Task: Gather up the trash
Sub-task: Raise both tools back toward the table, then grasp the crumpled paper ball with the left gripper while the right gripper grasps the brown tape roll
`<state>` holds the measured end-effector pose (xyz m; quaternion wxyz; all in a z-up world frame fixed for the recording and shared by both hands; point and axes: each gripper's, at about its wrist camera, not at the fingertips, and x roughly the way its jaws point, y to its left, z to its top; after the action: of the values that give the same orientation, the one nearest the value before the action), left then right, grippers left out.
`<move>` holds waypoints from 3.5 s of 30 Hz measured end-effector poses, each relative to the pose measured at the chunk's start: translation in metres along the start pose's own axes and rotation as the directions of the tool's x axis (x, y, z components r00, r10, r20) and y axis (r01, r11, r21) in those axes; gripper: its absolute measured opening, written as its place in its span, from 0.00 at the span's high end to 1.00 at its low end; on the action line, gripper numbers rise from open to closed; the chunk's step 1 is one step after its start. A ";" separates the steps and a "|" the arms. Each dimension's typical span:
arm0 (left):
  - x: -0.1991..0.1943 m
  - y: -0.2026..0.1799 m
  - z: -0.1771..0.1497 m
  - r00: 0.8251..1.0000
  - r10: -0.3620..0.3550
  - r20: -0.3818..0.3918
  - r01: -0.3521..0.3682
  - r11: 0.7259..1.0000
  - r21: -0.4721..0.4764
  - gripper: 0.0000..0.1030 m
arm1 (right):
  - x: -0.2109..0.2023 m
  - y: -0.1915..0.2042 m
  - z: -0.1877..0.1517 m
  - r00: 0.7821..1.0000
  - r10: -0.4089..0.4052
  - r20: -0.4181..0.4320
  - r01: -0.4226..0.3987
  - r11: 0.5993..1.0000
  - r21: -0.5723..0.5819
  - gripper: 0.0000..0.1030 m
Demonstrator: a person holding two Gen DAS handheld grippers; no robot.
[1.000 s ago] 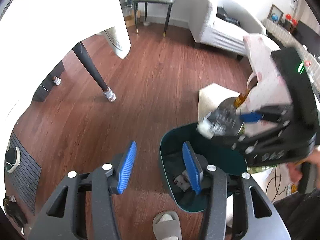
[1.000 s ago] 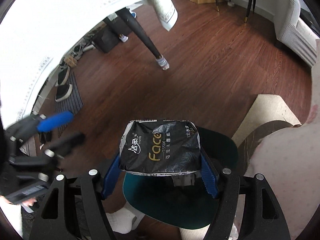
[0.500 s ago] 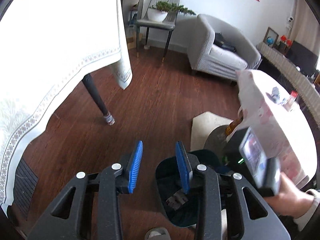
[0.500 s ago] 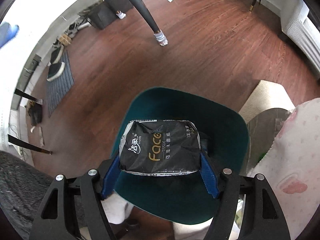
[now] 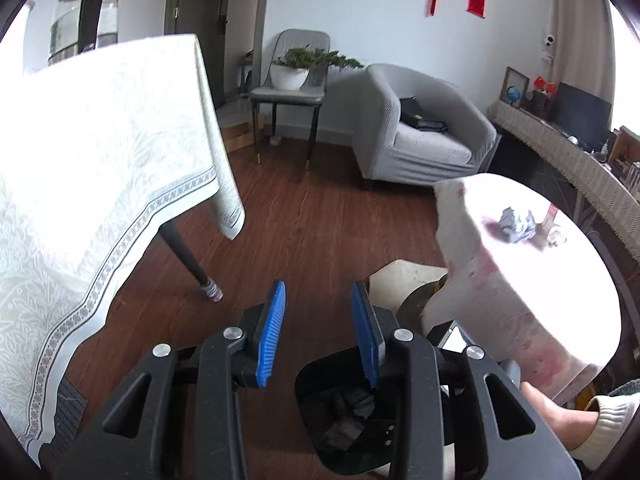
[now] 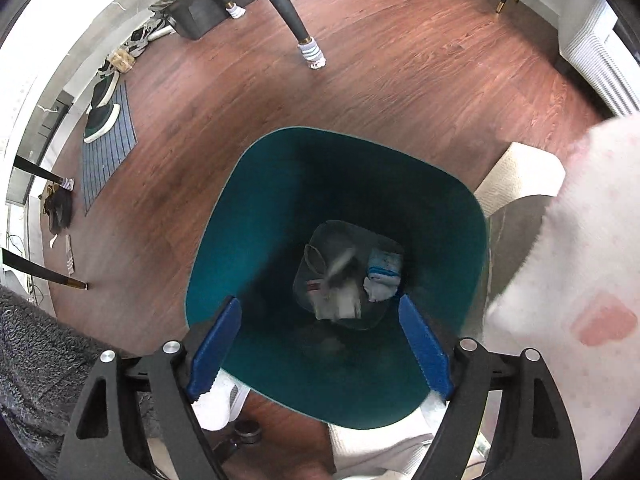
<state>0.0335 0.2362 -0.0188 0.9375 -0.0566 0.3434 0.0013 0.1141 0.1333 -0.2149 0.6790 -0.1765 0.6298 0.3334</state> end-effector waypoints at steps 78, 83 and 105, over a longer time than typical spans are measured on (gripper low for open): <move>0.188 -0.277 0.046 0.969 -0.184 -0.163 0.214 0.958 0.190 0.28 | -0.274 -0.256 -0.141 0.753 -0.241 0.612 -0.101 0.877 0.470 0.33; 0.191 -0.277 0.048 0.970 -0.182 -0.162 0.211 0.961 0.180 0.36 | -0.268 -0.264 -0.135 0.758 -0.243 0.605 -0.110 0.867 0.486 0.49; 0.156 -0.262 0.039 0.978 -0.190 -0.082 0.197 0.975 0.098 0.40 | -0.264 -0.277 -0.136 0.752 -0.321 0.575 -0.043 0.847 0.530 0.82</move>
<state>0.1881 -0.0253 -0.0621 0.9219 -0.0399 0.3693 -0.1103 0.2048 -0.2155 -0.0273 0.8983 0.0876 0.4071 0.1399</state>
